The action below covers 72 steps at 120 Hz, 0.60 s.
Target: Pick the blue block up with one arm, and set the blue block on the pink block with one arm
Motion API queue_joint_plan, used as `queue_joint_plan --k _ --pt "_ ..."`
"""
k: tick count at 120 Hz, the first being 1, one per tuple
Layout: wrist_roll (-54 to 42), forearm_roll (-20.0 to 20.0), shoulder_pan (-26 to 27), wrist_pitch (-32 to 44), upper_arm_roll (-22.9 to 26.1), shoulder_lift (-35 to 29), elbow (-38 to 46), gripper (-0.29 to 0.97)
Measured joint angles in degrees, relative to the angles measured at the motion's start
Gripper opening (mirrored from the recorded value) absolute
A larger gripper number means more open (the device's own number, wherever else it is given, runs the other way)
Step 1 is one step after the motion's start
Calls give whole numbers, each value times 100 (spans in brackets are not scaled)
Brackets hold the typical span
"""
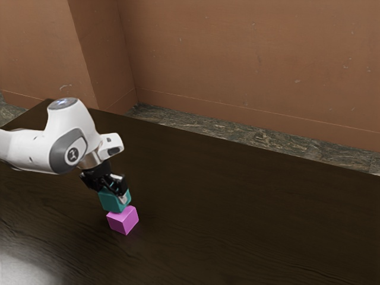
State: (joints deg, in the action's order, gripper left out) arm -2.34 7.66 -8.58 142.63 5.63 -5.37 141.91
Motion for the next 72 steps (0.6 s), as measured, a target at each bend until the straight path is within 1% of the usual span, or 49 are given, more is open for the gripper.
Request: queue_joint_plan --k 21,60,72 --pt "141 -94 -12 -2 47 -127 119 34" --pt "362 -120 6 -4 146 -164 192 34" --pt "378 -73 2 -9 156 -189 206 43"
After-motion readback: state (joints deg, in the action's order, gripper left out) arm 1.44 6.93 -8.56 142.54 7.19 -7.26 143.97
